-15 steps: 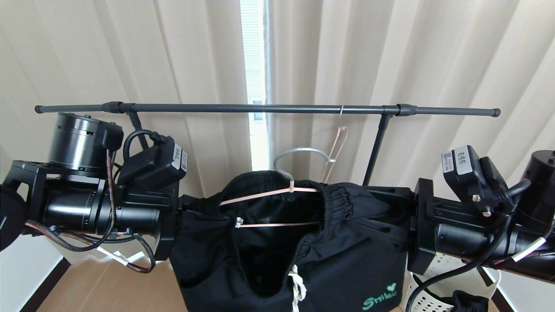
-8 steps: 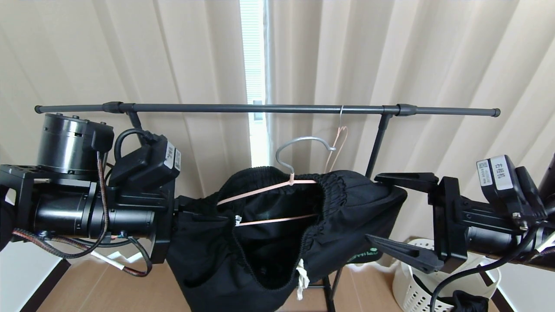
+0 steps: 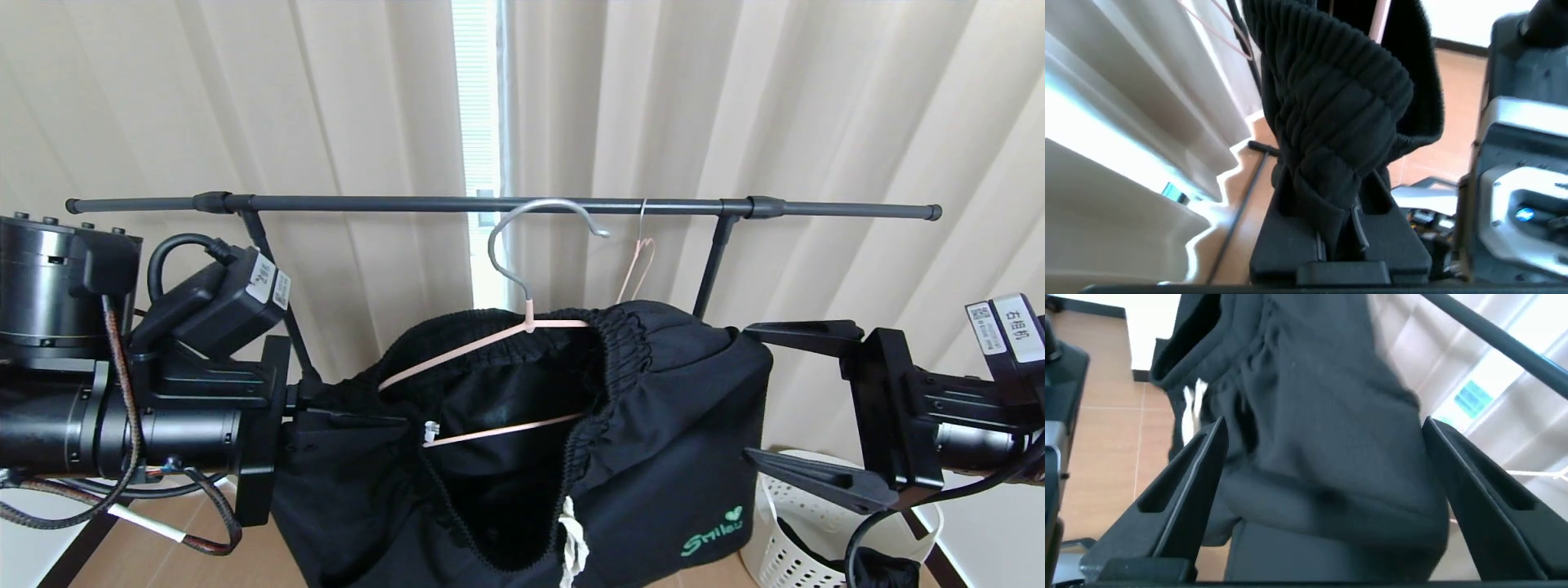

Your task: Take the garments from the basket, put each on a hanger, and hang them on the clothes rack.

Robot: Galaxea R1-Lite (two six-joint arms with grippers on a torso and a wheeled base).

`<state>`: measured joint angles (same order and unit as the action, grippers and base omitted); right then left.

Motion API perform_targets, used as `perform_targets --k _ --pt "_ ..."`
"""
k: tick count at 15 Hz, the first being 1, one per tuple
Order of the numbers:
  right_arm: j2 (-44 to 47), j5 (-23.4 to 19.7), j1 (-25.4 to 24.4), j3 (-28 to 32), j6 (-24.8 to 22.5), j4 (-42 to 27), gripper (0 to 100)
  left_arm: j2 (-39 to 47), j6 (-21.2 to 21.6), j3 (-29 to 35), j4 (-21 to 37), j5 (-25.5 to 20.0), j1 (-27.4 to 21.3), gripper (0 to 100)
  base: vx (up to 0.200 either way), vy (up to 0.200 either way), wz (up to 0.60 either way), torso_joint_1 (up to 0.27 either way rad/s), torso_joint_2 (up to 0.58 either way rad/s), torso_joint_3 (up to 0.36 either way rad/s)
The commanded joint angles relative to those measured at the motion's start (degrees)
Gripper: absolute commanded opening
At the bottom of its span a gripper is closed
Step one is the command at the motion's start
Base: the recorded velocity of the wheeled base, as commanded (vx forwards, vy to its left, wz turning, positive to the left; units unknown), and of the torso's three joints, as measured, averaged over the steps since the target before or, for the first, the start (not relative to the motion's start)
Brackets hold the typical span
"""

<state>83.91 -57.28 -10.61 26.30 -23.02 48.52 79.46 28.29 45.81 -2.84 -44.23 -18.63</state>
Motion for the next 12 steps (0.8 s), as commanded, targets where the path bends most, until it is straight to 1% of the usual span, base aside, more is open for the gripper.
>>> perform_targets --k 1,3,5,7,10,11,12 --pt "1.87 -0.99 2.43 0.34 -0.28 -0.09 100 -2.64 -0.96 -0.20 0.03 0.02 -0.09 0 0.000 0.000 0.00 0.000 0.00 0.000" --pt "4.25 -2.57 4.54 1.39 -0.28 0.00 100 -3.78 -1.14 -1.43 0.03 -0.16 -0.09 0 0.000 0.000 0.00 0.000 0.00 0.000" --pt "6.27 -2.83 4.89 2.45 -0.28 0.00 100 -3.78 -1.14 -2.04 -0.06 -0.16 -0.18 0 0.000 0.000 0.00 0.000 0.00 0.000" --pt "6.00 -3.54 4.89 2.80 0.08 0.08 100 -3.87 -0.96 -2.04 -0.06 -0.16 -0.18 0 0.000 0.000 0.00 0.000 0.00 0.000" --pt "5.83 -6.70 8.50 3.76 0.16 -0.09 100 -3.70 -1.05 -2.13 -0.06 -0.25 -0.01 0 0.000 0.000 0.00 0.000 0.00 0.000" --pt "6.62 -6.79 8.58 3.85 0.16 -0.09 100 -3.70 -1.14 -2.31 -0.06 -0.25 0.08 0 0.000 0.000 0.00 0.000 0.00 0.000" --pt "9.78 -6.88 8.58 4.91 0.08 0.08 100 -3.78 -1.49 -2.39 -0.15 -0.25 0.17 0 0.000 0.000 0.00 0.000 0.00 0.000"
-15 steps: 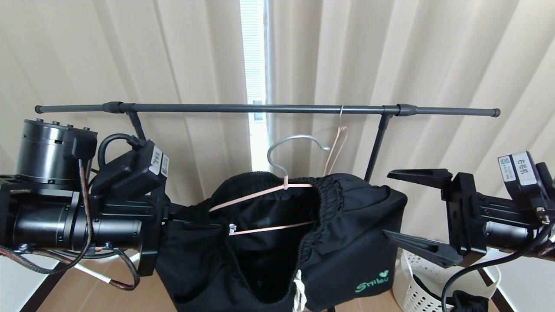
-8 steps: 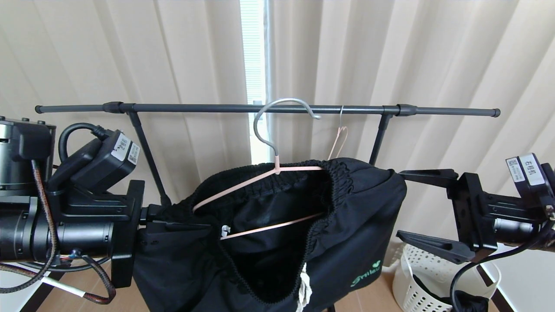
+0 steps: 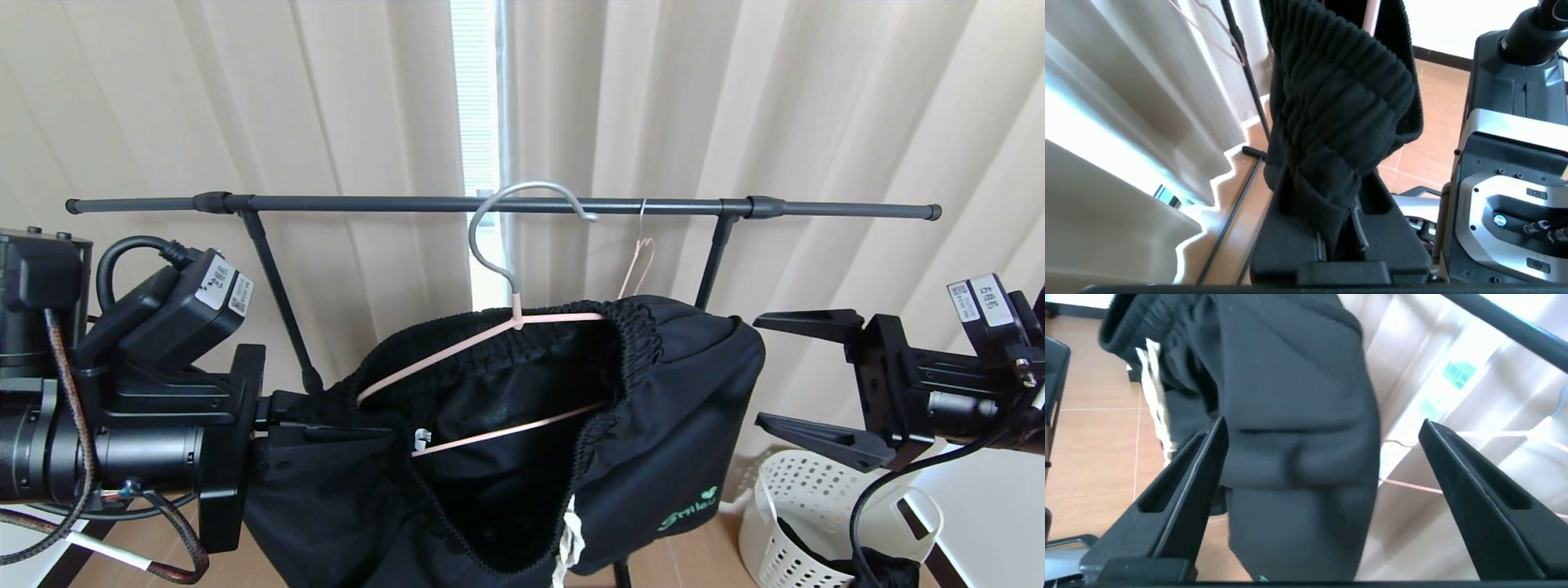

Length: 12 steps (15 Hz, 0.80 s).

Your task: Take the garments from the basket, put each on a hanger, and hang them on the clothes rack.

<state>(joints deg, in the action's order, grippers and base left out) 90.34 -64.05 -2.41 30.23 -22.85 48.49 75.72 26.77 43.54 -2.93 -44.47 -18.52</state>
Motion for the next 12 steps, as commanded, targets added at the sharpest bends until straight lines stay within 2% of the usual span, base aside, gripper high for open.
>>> perform_targets --k 1,6,12 --pt "3.87 -0.11 0.39 1.14 -0.09 0.02 100 -0.04 -0.14 -0.13 -0.06 0.00 0.06 0 0.000 0.000 0.00 0.000 0.00 0.000" --pt "9.06 0.15 0.22 1.50 -0.53 0.02 100 -0.31 -3.92 -0.30 -0.06 -0.18 -0.03 0 0.000 0.000 0.00 0.000 0.00 0.000" --pt "15.65 0.15 0.22 4.31 -0.62 0.02 100 -1.45 -4.89 -0.21 -0.94 -0.27 -0.38 0 0.000 0.000 0.00 0.000 0.00 0.000"
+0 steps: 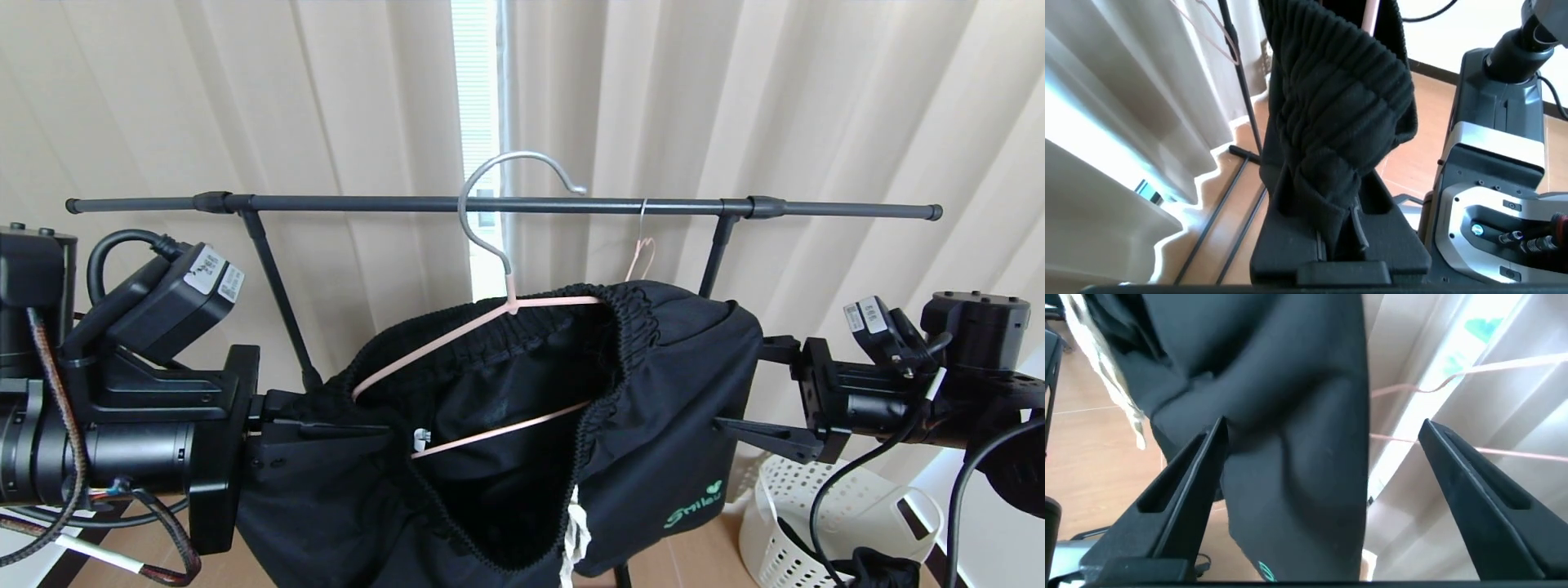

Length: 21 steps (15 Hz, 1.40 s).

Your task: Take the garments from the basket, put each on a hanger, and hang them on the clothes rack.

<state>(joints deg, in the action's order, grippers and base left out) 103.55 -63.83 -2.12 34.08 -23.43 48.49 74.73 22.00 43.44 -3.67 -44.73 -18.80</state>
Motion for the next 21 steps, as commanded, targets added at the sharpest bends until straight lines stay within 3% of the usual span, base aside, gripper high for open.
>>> perform_targets --k 1,7,8,13,17,21 --pt "2.89 -0.07 -0.08 0.72 -0.04 0.02 100 -0.64 -1.09 -0.19 -0.81 -0.01 -0.27 0 0.000 0.000 0.00 0.000 0.00 0.000" --pt "4.82 0.37 0.01 2.21 0.05 0.02 100 -1.87 -6.45 -0.54 -1.78 -0.01 -0.98 0 0.000 0.000 0.00 0.000 0.00 0.000" --pt "4.91 0.37 -0.08 2.13 0.05 0.02 0 -2.13 -6.80 -0.90 -1.78 -0.01 -0.98 0 0.000 0.000 0.00 0.000 0.00 0.000" --pt "5.17 0.90 0.36 3.00 0.05 -0.07 0 -2.48 -7.15 -1.25 -1.87 -0.01 -0.71 0 0.000 0.000 0.00 0.000 0.00 0.000" --pt "6.76 0.90 3.62 5.20 0.23 -0.33 0 -3.71 -7.33 -2.74 -2.22 -0.01 -0.01 0 0.000 0.000 0.00 0.000 0.00 0.000" --pt "8.51 0.81 6.34 7.31 0.40 -0.59 0 -6.17 -10.23 -3.44 -2.22 0.08 0.60 0 0.000 0.000 0.00 0.000 0.00 0.000"
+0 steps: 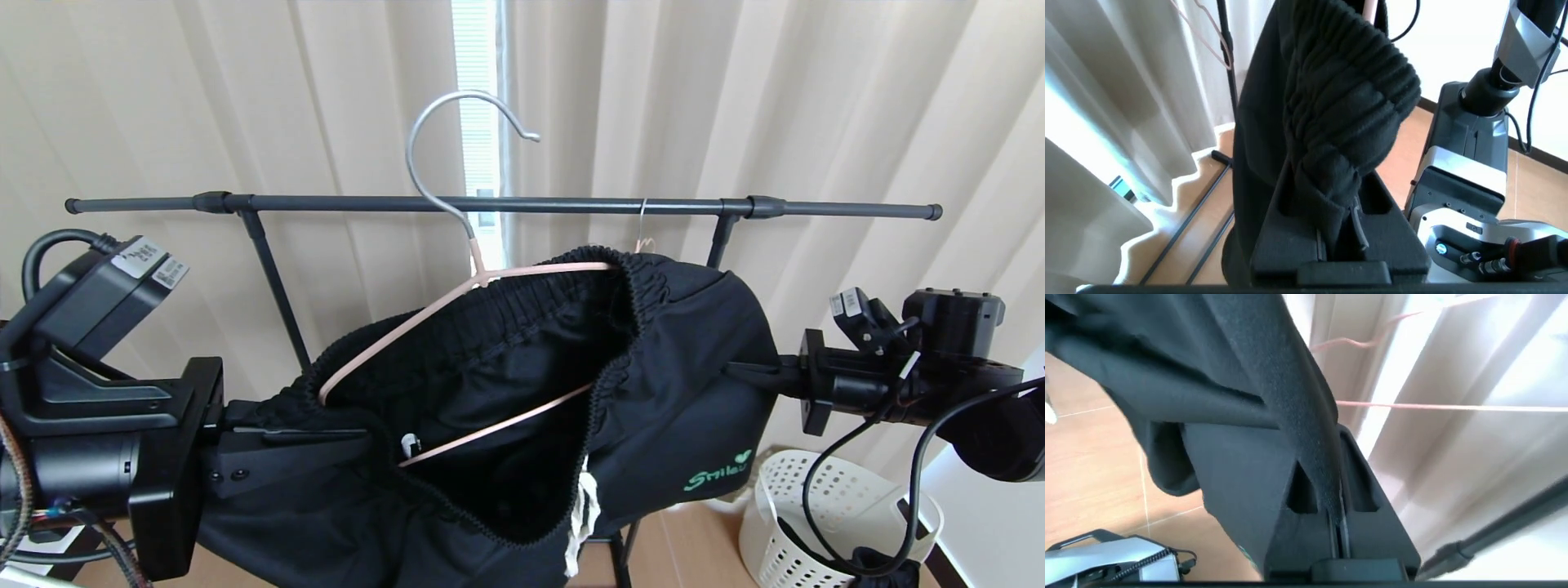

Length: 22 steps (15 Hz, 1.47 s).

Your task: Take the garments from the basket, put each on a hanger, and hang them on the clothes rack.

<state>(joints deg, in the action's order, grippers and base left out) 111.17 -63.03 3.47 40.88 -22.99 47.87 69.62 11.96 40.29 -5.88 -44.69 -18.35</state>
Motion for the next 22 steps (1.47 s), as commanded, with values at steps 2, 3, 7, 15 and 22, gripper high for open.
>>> perform_targets --k 2,3,7,15,22 --pt "1.07 0.10 0.74 0.70 -0.04 0.03 0 -1.86 -0.27 -0.74 -0.01 0.04 0.86 0 0.000 0.000 0.00 0.000 0.00 0.000" --pt "1.07 0.10 0.92 0.79 -0.04 0.03 0 -2.21 -0.27 -0.74 -0.01 0.04 1.30 0 0.000 0.000 0.00 0.000 0.00 0.000" --pt "0.89 -0.08 0.57 0.43 0.05 -0.15 0 -1.86 -1.24 -0.56 -0.10 0.04 1.56 0 0.000 0.000 0.00 0.000 0.00 0.000" --pt "-0.34 -0.08 0.30 -0.53 -0.48 -1.47 100 -1.68 -2.73 -0.74 -0.89 0.22 1.74 0 0.000 0.000 0.00 0.000 0.00 0.000" --pt "-6.58 2.91 -3.30 -2.64 -2.76 -1.55 100 -2.12 -2.82 -3.29 -0.72 0.48 6.31 0 0.000 0.000 0.00 0.000 0.00 0.000"
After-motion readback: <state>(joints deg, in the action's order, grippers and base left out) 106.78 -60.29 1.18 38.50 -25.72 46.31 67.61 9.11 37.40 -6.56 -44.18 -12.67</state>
